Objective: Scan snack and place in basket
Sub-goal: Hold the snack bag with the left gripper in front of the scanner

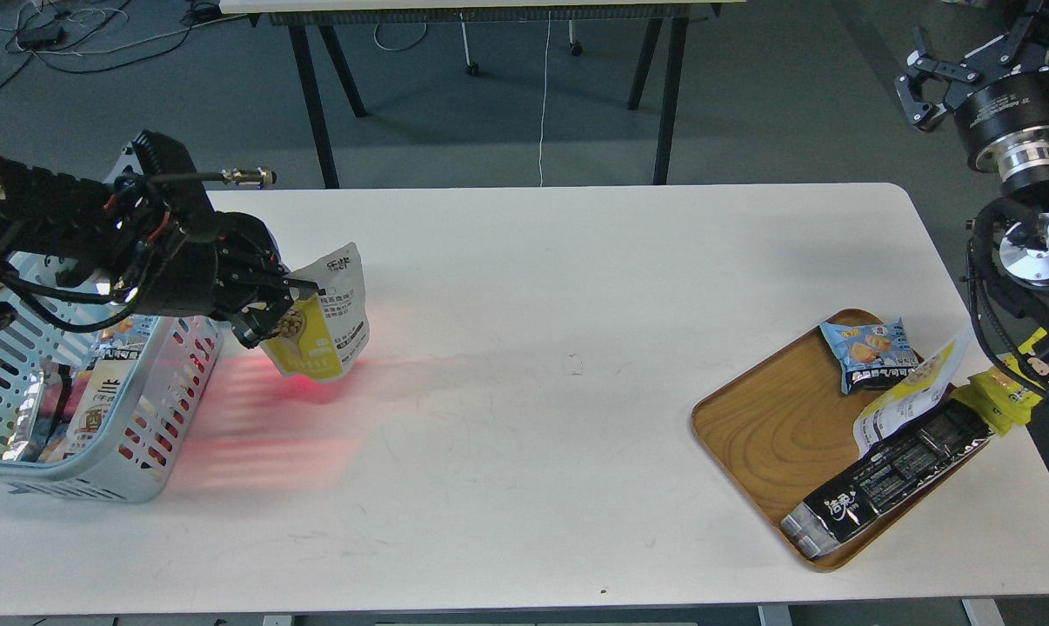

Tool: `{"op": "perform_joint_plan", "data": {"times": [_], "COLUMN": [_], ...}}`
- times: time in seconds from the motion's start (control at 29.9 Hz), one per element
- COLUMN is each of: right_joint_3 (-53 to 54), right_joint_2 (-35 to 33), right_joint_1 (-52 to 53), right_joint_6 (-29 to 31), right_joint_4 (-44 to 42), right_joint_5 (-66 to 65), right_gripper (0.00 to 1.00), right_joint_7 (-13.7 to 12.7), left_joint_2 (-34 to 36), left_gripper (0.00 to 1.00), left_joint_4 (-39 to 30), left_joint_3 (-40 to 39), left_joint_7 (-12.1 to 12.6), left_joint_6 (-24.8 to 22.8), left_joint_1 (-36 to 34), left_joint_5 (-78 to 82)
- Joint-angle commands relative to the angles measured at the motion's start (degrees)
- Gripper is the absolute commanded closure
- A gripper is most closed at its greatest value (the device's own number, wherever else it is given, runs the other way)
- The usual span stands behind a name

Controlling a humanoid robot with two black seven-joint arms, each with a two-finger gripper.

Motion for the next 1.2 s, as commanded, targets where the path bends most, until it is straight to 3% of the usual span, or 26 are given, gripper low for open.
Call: {"op": "perform_joint_plan", "data": {"times": [0.0,0.73,1.17], "right_joint_3": [0.0,0.0,0.0], "right_joint_2": [0.19,0.19,0.1], "right_joint_1": [0.21,0.65,0.65], "right_joint_6": [0.0,0.0,0.0], "right_joint_4": [0.0,-0.09,0.0], "right_joint_5": [-0.02,-0.02,-0.02], "right_gripper": [0.05,0.05,0.05], "right_joint_7": [0.0,0.0,0.0], "left_joint_2": [0.07,-1.6,2.26], "left_gripper": [1.0,0.99,0.99], "left_joint_4": [1.06,5.81,-4.9], "left_joint_3": [-0.25,-0.61,-0.34], "left_joint_7": [-0.16,0.02,0.19], "left_joint_6": [0.0,0.0,0.0], "left_joint_1": [-0.13,-0.92,-0.48], "left_joint_5": [0.0,0.0,0.0]}}
